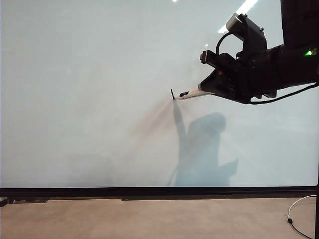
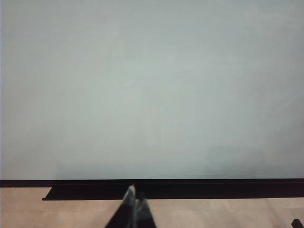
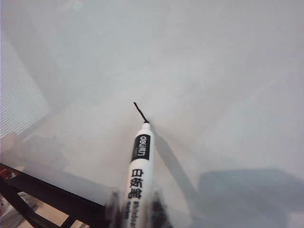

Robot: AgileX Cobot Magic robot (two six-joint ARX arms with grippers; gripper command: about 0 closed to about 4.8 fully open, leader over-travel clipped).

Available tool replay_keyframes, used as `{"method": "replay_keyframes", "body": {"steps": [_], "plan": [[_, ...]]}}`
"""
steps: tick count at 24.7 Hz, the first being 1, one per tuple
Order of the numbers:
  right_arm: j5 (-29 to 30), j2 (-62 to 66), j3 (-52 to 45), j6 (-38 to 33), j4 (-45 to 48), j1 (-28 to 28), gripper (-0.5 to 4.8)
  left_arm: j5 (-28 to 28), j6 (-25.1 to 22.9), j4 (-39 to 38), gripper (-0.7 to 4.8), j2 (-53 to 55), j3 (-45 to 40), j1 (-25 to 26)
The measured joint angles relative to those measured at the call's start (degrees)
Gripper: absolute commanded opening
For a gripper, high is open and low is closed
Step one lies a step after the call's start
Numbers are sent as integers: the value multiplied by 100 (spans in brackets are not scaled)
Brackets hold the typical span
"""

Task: Pick up the pen on the shelf to the right of the whiteboard and draw a check mark.

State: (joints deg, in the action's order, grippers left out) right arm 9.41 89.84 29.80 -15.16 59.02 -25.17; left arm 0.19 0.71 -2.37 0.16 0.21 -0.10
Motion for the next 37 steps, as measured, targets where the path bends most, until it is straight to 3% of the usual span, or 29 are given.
{"method": "replay_keyframes", "body": {"steps": [17, 37], "plan": [[-476, 0, -343, 2, -35, 4, -7, 0, -2, 0, -5, 0, 0, 0], [-474, 0, -345, 57, 66, 4, -7, 0, -2, 0, -4, 0, 0, 0]]}}
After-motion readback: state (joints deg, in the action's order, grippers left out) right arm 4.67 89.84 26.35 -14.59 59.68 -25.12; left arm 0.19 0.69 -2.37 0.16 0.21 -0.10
